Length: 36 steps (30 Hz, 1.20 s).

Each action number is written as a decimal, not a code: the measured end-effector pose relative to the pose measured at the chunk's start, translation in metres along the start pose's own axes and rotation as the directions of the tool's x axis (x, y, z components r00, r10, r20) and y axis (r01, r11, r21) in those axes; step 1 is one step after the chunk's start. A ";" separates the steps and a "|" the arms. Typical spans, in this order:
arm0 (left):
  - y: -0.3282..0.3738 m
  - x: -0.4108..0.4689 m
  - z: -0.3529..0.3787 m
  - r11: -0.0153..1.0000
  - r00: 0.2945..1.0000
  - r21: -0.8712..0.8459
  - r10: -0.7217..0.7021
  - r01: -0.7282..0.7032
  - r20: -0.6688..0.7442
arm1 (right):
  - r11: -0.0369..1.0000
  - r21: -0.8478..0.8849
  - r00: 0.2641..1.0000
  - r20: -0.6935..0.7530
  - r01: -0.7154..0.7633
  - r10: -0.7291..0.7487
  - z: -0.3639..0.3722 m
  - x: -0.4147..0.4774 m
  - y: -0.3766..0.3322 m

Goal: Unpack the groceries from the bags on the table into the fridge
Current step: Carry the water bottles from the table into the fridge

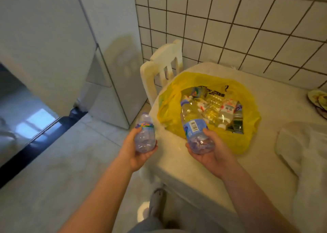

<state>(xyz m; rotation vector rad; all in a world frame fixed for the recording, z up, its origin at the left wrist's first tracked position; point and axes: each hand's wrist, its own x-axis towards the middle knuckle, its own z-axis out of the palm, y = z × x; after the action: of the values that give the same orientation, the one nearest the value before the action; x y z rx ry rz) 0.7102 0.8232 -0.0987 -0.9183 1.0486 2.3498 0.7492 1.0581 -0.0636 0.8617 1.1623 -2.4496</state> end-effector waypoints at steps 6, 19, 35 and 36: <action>0.003 -0.039 -0.084 0.994 0.999 -0.099 0.043 -0.043 -0.009 | 0.977 -0.147 0.961 0.204 -0.158 0.186 0.042 -0.005 0.057; 0.087 -0.104 -0.303 0.977 0.976 -0.134 0.143 -0.165 -0.165 | 0.789 -0.607 0.795 0.432 -0.091 0.425 0.213 0.011 0.239; 0.251 -0.168 -0.518 0.877 0.843 0.030 0.470 -0.480 -0.260 | 0.709 -0.661 0.744 0.597 0.245 0.299 0.467 0.017 0.414; 0.262 -0.167 -0.522 0.866 0.831 0.030 0.487 -0.499 -0.267 | 0.712 -0.655 0.746 0.601 0.254 0.286 0.481 0.022 0.419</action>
<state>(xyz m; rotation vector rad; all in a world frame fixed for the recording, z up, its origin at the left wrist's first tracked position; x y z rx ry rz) 0.8823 0.2403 -0.1115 -1.1097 1.5042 2.7209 0.7506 0.4204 -0.0908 -0.2529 1.5558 -1.7247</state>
